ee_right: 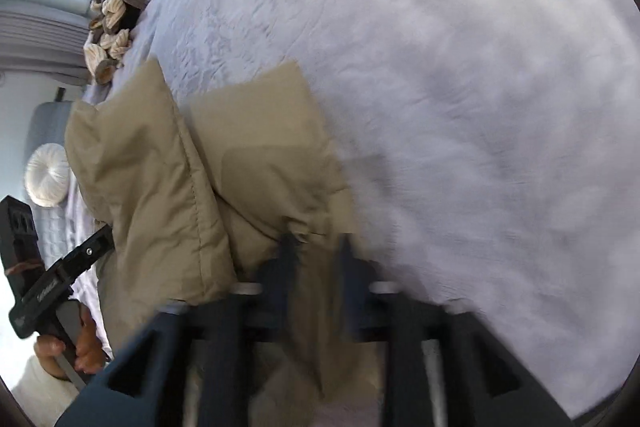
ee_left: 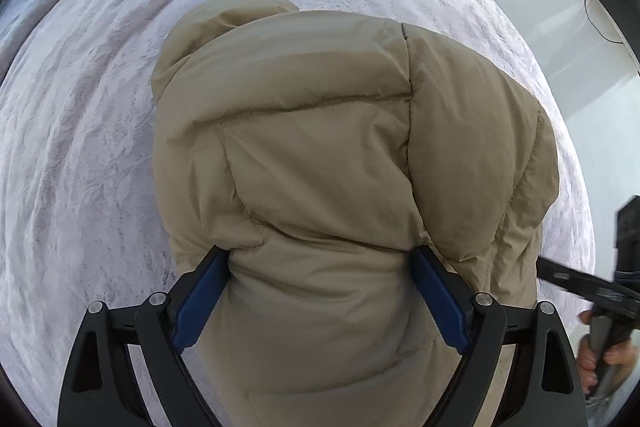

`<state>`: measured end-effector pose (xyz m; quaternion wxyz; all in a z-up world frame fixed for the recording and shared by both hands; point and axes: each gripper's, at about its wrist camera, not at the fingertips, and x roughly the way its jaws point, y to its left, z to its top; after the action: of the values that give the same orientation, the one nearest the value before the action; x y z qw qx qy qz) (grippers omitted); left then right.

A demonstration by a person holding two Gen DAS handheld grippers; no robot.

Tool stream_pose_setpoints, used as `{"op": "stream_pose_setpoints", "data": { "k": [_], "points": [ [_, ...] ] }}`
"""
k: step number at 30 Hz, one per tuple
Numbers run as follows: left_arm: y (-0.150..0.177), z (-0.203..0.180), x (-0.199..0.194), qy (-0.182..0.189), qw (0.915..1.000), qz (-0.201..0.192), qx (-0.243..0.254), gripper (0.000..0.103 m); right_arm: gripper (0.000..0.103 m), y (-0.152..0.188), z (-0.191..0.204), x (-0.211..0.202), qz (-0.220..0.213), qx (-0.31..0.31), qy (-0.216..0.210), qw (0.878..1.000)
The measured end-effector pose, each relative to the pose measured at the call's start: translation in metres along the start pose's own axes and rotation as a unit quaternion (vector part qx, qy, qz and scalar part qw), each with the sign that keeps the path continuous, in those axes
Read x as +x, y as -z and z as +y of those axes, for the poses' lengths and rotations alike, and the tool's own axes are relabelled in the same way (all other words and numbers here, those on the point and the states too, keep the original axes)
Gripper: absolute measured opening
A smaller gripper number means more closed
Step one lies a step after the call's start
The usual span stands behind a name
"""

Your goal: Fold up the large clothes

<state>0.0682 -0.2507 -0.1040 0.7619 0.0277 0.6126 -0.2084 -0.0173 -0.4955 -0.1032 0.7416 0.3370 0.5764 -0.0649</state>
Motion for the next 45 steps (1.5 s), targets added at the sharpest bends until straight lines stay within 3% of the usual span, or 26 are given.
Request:
{"op": "stream_pose_setpoints", "data": {
  "k": [1,4,5,7,11,13,16,29,32,34,38,45],
  "points": [
    [0.000,0.000,0.000,0.000,1.0000,0.001,-0.001,0.091,0.086,0.003,0.000,-0.012,-0.006,-0.003,-0.006,1.000],
    [0.000,-0.001,-0.001,-0.006,1.0000,0.001,-0.006,0.091,0.095,-0.002,0.016,-0.024,0.000,-0.021,-0.020,1.000],
    [0.000,-0.002,-0.001,-0.008,1.0000,0.001,-0.006,0.091,0.103,-0.002,0.026,-0.023,0.009,-0.035,-0.020,0.999],
    [0.001,-0.004,-0.002,-0.013,0.9999,0.000,-0.006,0.091,0.103,0.000,0.043,-0.021,0.022,-0.068,-0.015,0.997],
    [0.002,-0.004,-0.004,-0.015,0.9998,0.001,-0.009,0.091,0.103,-0.002,0.079,0.004,0.049,-0.137,0.046,0.988],
    [0.002,-0.004,-0.004,-0.016,0.9998,0.001,-0.010,0.091,0.103,-0.006,0.085,0.017,0.057,-0.148,0.070,0.985],
    [0.003,-0.005,-0.005,-0.019,0.9998,0.001,-0.009,0.091,0.103,-0.014,0.080,0.037,0.070,-0.140,0.074,0.985],
    [0.003,0.003,-0.012,-0.012,0.9998,0.013,-0.013,0.091,0.103,-0.018,0.031,0.067,0.111,-0.063,-0.033,0.991],
    [0.006,0.018,-0.020,0.002,0.9995,0.017,-0.027,0.093,0.103,-0.017,0.025,0.065,0.111,-0.057,-0.043,0.991],
    [0.008,0.027,-0.024,0.000,0.9992,0.015,-0.037,0.102,0.103,-0.013,0.022,0.061,0.110,-0.057,-0.046,0.991],
    [0.014,0.045,-0.035,-0.003,0.9987,-0.009,-0.049,0.102,0.103,-0.012,0.022,0.064,0.109,-0.055,-0.049,0.991],
    [0.028,0.076,-0.036,0.065,0.9939,-0.001,-0.090,0.102,0.103,-0.011,0.021,0.060,0.107,-0.057,-0.051,0.991]
  ]
}}
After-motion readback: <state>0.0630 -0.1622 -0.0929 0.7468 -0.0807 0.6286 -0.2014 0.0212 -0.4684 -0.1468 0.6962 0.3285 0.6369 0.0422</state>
